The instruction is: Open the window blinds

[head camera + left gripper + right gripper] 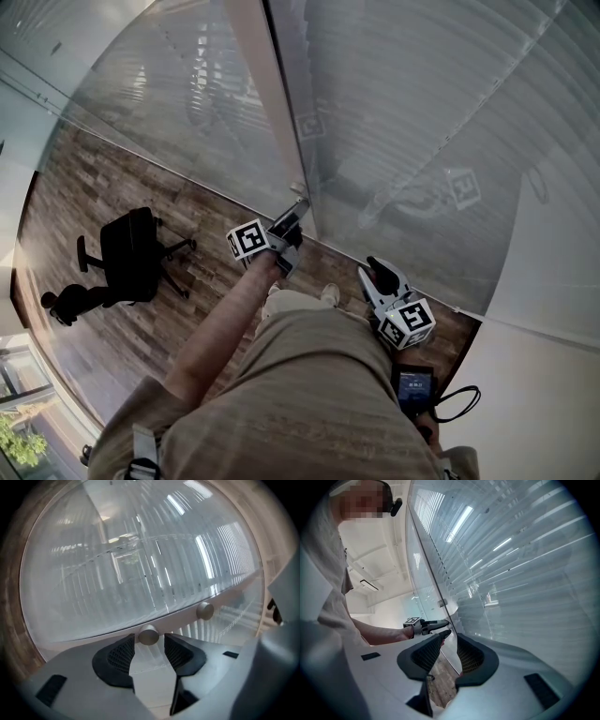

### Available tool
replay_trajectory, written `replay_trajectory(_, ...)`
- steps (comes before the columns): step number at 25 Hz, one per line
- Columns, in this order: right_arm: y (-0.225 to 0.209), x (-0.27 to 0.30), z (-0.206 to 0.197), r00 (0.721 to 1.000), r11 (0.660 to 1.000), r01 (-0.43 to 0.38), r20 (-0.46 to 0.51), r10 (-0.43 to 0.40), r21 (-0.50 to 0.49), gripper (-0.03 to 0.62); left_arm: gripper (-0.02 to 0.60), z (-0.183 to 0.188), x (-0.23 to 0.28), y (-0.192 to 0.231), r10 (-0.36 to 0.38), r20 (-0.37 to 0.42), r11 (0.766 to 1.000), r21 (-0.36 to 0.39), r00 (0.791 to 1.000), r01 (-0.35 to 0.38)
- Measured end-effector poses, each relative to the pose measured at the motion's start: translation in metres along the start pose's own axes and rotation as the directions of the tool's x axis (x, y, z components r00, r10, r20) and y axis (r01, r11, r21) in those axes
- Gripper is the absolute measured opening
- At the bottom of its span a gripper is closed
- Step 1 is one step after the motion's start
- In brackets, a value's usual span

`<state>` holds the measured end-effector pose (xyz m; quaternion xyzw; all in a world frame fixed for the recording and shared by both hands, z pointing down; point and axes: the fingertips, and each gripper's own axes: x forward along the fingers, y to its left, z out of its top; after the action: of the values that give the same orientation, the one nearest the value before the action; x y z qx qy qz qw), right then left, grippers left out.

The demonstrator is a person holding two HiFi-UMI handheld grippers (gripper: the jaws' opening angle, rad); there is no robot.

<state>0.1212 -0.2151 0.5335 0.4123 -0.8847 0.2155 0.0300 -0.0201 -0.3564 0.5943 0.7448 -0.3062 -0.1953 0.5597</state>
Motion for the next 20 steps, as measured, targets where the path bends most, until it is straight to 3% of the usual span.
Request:
replay_trajectory(2,-0.002,-0.001,0.0,1.0,1.0,0.004,0.001,-0.004,0.002,0.119,0.204,-0.006,-0.003,0.005,0.088,-0.046,0.981,0.176,0.995,-0.078)
replay_trajectory(3,-0.003,-0.001,0.0,1.0,1.0,0.006,0.001,-0.006,0.003,0.118,0.204,-0.008,-0.005,0.008,0.144,-0.06,0.95,0.286,0.988,-0.122)
replay_trajectory(4,-0.003,-0.001,0.0,1.0,1.0,0.007,0.001,-0.007,0.004,0.118,0.204,-0.009,-0.006,0.01,0.2,-0.067,0.903,0.4,0.978,-0.157)
replay_trajectory(5,-0.004,0.0,0.0,1.0,1.0,0.008,0.002,-0.008,0.006,0.118,0.204,-0.009,-0.007,0.01,0.25,-0.067,0.841,0.509,0.966,-0.183)
replay_trajectory(7,-0.005,0.0,-0.001,1.0,1.0,0.009,0.002,-0.009,0.008,0.119,0.204,-0.008,-0.006,0.008,0.333,-0.049,0.692,0.691,0.942,-0.208)
replay_trajectory(9,-0.005,0.0,-0.001,1.0,1.0,0.009,0.001,-0.009,0.009,0.118,0.204,-0.007,-0.004,0.004,0.389,-0.021,0.554,0.804,0.921,-0.216)
replay_trajectory(11,-0.005,0.0,-0.001,1.0,1.0,0.009,0.001,-0.009,0.009,0.118,0.204,-0.006,-0.001,0.002,0.425,0.006,0.467,0.855,0.905,-0.225)
replay_trajectory(14,-0.006,0.0,0.0,1.0,1.0,0.008,0.003,-0.008,0.009,0.119,0.199,-0.003,0.002,0.001,0.462,0.04,0.381,0.893,0.886,-0.239)
replay_trajectory(16,-0.006,-0.001,0.0,1.0,1.0,0.01,0.004,-0.01,0.01,0.118,0.193,-0.001,0.004,0.001,0.471,0.056,0.342,0.909,0.88,-0.241)
replay_trajectory(18,-0.008,-0.001,0.0,1.0,1.0,0.012,0.006,-0.012,0.01,0.118,0.147,0.0,0.006,0.001,0.473,0.062,0.327,0.914,0.879,-0.241)
replay_trajectory(20,-0.009,-0.002,-0.001,1.0,1.0,0.015,0.007,-0.015,0.011,0.118,0.144,-0.001,0.006,0.002,0.472,0.062,0.331,0.912,0.879,-0.242)
